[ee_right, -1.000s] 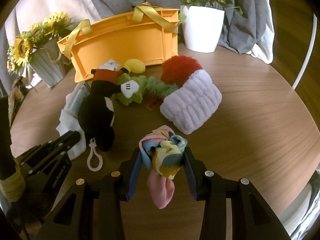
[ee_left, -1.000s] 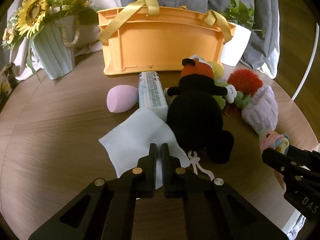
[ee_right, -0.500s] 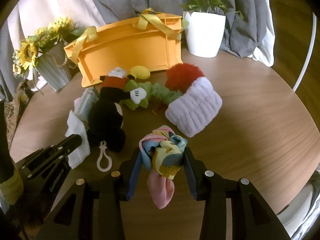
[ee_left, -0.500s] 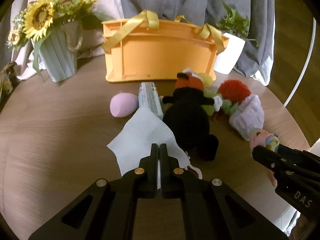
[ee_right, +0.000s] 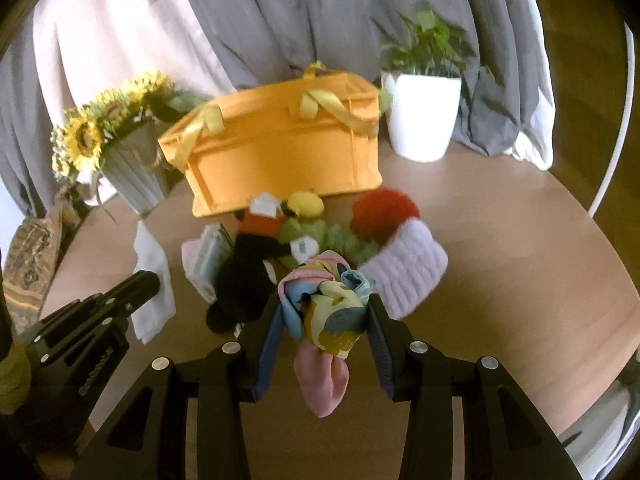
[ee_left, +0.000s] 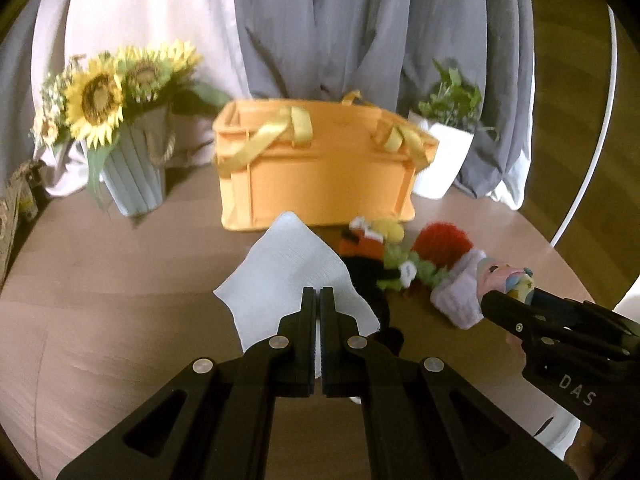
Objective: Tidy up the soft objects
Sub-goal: 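Lift the cloth with the left tool while the right tool carries the scrunchie to the crate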
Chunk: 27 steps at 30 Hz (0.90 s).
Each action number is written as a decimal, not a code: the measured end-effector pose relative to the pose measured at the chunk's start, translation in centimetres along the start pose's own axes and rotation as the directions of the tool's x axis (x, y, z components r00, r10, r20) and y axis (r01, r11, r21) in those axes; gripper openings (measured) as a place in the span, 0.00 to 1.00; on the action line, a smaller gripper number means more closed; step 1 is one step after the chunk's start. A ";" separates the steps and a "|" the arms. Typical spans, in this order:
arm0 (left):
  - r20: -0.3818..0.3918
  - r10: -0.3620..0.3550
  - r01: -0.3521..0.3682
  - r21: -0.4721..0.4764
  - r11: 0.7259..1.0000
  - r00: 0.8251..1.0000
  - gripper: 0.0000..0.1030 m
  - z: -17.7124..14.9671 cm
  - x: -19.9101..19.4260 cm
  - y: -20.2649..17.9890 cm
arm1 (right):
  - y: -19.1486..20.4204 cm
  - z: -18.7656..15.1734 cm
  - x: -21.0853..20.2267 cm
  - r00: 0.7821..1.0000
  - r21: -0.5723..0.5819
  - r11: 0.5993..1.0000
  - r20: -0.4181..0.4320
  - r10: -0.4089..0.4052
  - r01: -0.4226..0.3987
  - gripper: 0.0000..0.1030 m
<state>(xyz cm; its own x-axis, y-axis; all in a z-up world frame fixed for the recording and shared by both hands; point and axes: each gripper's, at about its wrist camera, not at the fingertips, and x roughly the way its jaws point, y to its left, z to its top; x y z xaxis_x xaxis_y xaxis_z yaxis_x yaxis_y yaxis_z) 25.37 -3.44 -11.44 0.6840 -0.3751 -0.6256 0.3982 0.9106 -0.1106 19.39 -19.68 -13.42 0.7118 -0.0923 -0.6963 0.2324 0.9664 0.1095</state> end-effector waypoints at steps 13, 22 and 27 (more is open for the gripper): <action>0.142 0.011 -0.015 0.028 1.000 0.990 0.03 4.5 -3.2 -0.7 | 0.5 4.0 -2.8 0.989 -0.019 0.999 0.138 0.044 -0.042 0.41; 0.230 0.021 -0.031 0.042 0.999 0.973 0.03 7.7 -3.9 -1.0 | 0.8 7.1 -3.4 0.973 -0.029 0.997 0.221 0.074 -0.069 0.41; 0.268 0.034 -0.046 0.039 0.998 0.963 0.03 9.2 -3.9 -1.2 | 1.2 8.9 -3.5 0.960 -0.051 0.995 0.264 0.093 -0.082 0.41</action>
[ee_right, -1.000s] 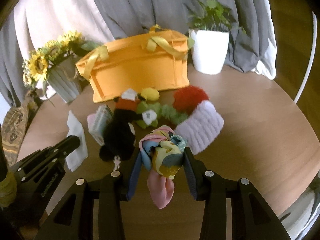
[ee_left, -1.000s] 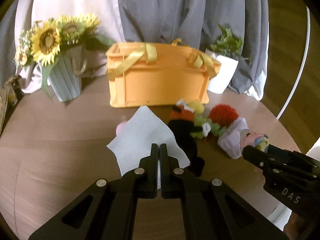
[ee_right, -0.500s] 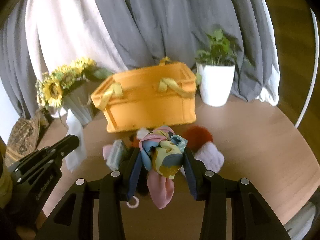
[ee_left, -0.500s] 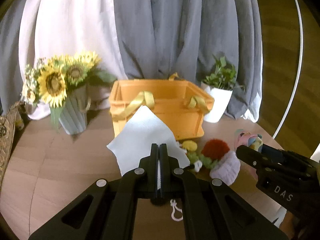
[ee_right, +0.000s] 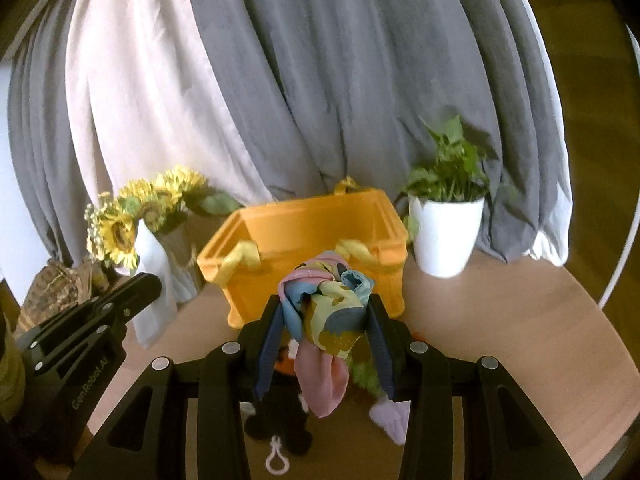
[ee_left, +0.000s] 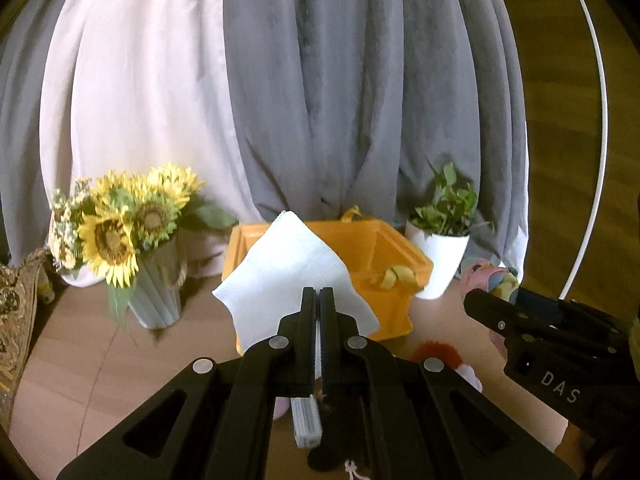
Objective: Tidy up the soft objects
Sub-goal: 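Lift the cloth with the left tool while the right tool carries the scrunchie to the crate, then open both grippers to drop the cloth and scrunchie into the orange crate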
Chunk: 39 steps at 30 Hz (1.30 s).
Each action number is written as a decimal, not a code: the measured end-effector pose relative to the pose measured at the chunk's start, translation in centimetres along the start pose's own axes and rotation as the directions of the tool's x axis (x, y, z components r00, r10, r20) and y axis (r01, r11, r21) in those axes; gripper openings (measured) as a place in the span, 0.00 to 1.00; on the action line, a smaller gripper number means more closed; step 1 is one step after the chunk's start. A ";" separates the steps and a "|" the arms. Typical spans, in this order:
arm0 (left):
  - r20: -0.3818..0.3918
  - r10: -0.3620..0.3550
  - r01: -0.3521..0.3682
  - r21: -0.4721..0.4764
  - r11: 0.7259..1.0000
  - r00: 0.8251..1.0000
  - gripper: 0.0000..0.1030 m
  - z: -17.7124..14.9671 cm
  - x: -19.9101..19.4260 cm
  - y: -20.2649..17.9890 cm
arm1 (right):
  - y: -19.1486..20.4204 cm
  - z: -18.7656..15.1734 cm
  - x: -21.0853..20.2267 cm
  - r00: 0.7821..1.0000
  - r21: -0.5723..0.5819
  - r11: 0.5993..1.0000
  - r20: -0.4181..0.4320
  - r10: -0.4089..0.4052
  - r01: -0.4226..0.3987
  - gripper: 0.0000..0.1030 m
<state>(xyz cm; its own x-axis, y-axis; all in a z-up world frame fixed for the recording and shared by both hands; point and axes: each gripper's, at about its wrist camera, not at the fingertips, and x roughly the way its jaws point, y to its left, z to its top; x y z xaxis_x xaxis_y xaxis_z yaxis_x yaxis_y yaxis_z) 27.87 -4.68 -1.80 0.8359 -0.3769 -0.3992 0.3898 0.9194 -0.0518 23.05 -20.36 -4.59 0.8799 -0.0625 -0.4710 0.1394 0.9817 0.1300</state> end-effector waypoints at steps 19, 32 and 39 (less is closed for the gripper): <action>0.098 0.032 -0.034 0.024 0.999 0.995 0.03 4.9 5.2 0.0 | 0.2 6.1 4.1 0.989 -0.057 0.997 0.136 0.055 -0.048 0.41; 0.048 0.043 -0.045 0.044 0.998 0.998 0.03 6.1 12.5 0.7 | -0.3 9.2 11.1 0.994 -0.063 0.997 0.096 0.052 -0.047 0.41; -0.029 0.032 -0.031 0.047 0.998 0.999 0.03 5.7 17.4 1.4 | -0.9 9.5 16.5 0.999 -0.062 0.998 0.019 0.031 -0.030 0.41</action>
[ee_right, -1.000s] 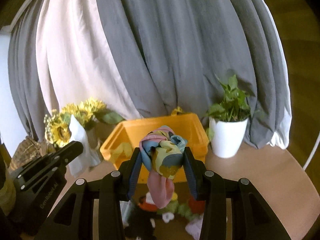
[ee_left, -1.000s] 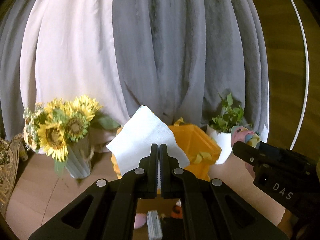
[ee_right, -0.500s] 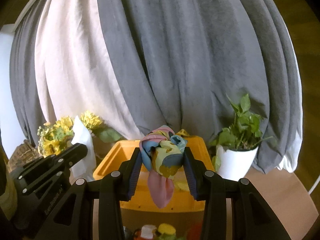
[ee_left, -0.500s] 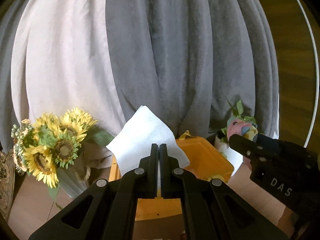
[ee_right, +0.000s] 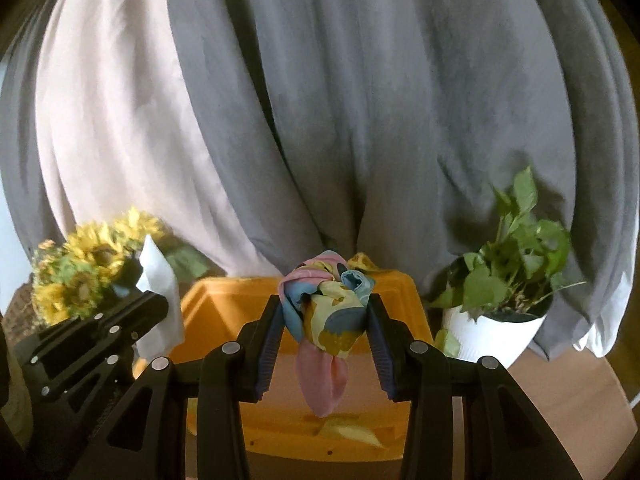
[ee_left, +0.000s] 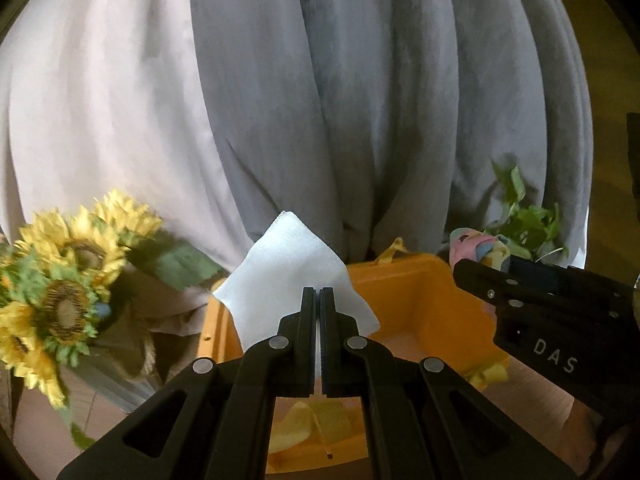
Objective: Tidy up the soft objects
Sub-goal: 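Open both grippers to drop the cloth and scrunchie into the orange crate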
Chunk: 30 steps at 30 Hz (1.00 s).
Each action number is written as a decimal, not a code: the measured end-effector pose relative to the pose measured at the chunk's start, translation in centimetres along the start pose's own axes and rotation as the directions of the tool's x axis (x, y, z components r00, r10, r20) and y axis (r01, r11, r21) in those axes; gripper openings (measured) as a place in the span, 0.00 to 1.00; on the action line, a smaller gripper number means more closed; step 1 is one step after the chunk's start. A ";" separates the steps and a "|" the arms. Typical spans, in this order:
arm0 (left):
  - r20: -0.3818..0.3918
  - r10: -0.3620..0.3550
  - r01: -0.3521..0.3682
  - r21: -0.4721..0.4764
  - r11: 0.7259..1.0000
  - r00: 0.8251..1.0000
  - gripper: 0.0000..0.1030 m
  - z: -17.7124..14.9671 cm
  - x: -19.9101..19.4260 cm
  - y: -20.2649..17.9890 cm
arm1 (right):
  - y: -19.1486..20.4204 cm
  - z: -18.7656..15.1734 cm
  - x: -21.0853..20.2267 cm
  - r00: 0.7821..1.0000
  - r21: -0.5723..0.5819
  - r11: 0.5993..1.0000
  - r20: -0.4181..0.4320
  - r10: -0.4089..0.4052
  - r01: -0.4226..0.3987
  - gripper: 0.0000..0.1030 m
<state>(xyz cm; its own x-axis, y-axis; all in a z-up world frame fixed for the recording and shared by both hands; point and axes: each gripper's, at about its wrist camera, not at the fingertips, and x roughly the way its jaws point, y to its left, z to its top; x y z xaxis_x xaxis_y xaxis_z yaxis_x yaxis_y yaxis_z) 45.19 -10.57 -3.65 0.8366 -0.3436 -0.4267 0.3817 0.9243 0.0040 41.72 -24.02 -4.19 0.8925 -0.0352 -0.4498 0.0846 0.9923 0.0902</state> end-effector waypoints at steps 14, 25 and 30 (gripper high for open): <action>-0.099 0.033 -0.032 0.015 0.999 0.995 0.38 -1.4 4.6 0.8 | -0.7 -1.4 6.5 0.989 0.037 0.999 -0.149 0.012 -0.006 0.74; -0.106 0.087 -0.092 -0.040 0.995 0.991 0.56 -1.5 0.5 1.3 | -0.8 -1.2 3.5 0.992 0.025 0.998 -0.113 -0.056 0.059 0.74; -0.085 0.110 -0.114 -0.052 0.992 0.990 0.60 -1.3 -2.4 0.9 | -0.7 -1.6 0.8 0.993 0.009 0.997 -0.094 -0.070 0.071 0.74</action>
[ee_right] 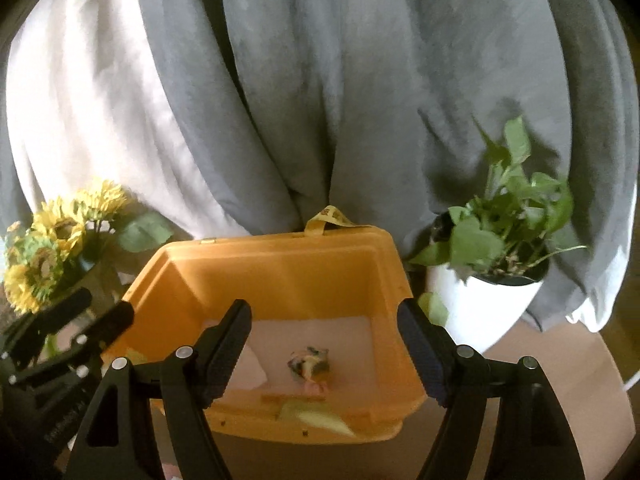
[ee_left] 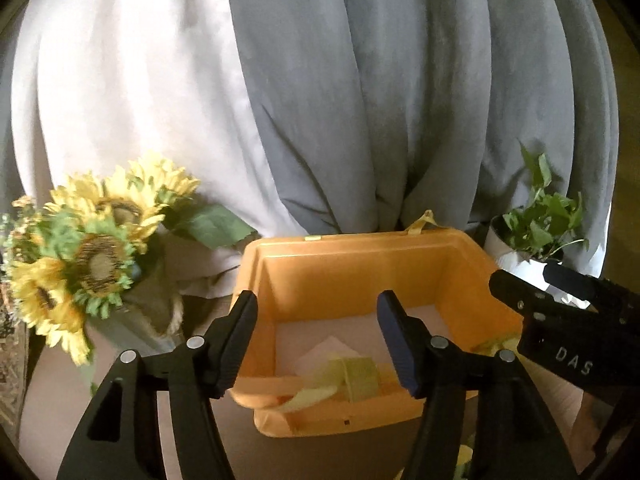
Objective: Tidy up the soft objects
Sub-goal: 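Open both grippers to drop the cloth and scrunchie into the orange crate, then move both tools back toward the remaining soft items on the table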
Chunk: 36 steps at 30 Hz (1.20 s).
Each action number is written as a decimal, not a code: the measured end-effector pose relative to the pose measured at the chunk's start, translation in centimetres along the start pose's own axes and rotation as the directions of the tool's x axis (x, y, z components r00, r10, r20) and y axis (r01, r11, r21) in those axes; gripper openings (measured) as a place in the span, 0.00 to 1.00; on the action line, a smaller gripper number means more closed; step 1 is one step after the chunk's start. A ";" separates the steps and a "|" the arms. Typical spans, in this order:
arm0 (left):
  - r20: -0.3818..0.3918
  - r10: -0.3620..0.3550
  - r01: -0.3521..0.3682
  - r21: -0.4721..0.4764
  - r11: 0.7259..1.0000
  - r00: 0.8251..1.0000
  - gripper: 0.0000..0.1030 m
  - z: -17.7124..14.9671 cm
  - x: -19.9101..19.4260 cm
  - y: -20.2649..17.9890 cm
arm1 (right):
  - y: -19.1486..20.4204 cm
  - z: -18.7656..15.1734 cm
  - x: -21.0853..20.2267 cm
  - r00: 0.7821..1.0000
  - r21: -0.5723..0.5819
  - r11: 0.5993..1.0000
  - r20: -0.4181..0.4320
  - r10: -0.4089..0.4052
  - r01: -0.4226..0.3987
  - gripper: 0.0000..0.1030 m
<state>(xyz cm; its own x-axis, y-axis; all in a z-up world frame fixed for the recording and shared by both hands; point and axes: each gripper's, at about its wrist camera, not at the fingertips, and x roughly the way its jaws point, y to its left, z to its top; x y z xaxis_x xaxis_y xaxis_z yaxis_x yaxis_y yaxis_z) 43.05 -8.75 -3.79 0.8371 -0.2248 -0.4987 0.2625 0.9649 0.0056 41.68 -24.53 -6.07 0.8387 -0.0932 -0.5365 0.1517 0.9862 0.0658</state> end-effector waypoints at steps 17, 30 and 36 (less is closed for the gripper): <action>0.028 0.038 -0.038 -0.001 0.999 0.999 0.66 -1.6 -7.7 -1.4 | -1.3 -2.3 -7.7 0.999 0.018 1.000 0.046 -0.010 0.009 0.74; -0.015 0.031 -0.031 -0.026 0.999 0.999 0.67 -4.8 -11.3 -2.7 | -1.5 -4.8 -11.2 1.000 0.008 1.000 0.022 -0.003 0.003 0.74; -0.030 0.041 -0.041 -0.013 0.999 0.999 0.67 -6.4 -12.5 -3.4 | -1.9 -6.4 -12.3 1.000 0.003 1.000 -0.003 0.009 -0.009 0.74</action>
<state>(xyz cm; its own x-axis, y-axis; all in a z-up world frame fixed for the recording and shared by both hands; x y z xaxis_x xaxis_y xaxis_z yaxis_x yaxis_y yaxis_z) 28.56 -8.34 -3.13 0.8326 -0.1809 -0.5235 0.2211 0.9751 0.0147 27.69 -24.41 -5.01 0.8386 -0.0837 -0.5383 0.1454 0.9867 0.0731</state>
